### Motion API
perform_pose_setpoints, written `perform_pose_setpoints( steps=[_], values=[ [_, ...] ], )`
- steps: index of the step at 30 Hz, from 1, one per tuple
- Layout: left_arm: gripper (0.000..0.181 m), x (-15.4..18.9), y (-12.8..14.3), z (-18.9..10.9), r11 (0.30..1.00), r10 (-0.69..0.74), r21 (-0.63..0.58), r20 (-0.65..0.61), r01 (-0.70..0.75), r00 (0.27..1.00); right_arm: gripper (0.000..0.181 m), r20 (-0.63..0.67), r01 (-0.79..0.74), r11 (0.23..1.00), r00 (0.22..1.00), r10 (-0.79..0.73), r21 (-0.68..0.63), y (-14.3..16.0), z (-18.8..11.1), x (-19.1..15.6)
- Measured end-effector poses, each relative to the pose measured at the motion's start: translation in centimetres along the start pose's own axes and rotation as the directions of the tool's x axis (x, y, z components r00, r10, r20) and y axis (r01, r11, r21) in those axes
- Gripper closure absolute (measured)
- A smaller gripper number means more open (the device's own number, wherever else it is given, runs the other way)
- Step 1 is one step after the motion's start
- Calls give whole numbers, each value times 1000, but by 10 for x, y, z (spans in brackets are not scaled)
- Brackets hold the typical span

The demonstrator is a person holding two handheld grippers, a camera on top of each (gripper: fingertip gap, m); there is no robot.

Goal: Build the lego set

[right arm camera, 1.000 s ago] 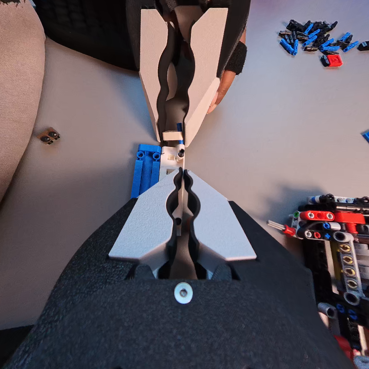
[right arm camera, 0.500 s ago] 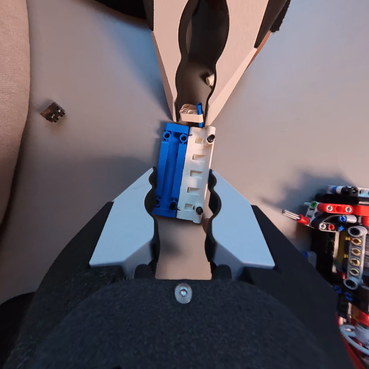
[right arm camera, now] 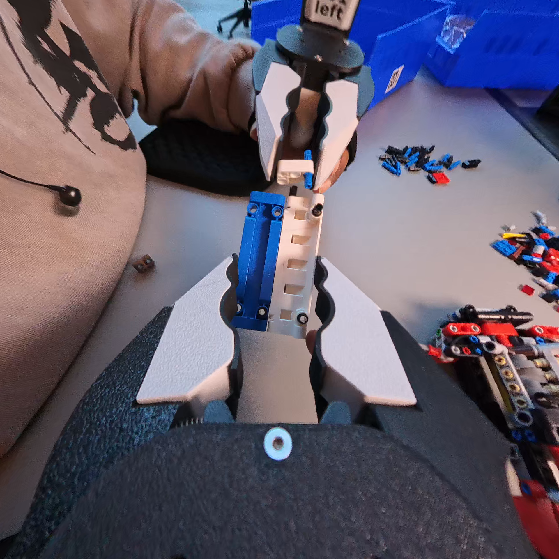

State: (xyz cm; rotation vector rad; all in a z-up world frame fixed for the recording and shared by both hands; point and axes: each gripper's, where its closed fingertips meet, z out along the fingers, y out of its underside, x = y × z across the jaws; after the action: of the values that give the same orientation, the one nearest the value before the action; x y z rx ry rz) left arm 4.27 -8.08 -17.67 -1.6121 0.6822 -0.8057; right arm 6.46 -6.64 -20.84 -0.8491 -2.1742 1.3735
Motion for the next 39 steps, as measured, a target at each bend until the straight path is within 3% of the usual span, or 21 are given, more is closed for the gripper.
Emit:
perform_pose_setpoints(
  steps=[5,12,25,39],
  values=[
    [159,10,-17,-5,992,-45,112,-99,56,994,133,66,23,999,997,-26,47,-19,0,-8],
    [159,11,-20,-8,984,-69,151,-147,92,987,133,112,24,999,993,-28,36,-25,-3,-8],
    [159,6,-19,-6,984,-50,165,-123,70,991,133,115,-2,1000,993,2,4,-19,-3,-7],
    [159,5,-9,-3,995,-16,97,-83,24,996,133,132,-15,1000,991,17,-16,-15,-3,-7]
  ],
)
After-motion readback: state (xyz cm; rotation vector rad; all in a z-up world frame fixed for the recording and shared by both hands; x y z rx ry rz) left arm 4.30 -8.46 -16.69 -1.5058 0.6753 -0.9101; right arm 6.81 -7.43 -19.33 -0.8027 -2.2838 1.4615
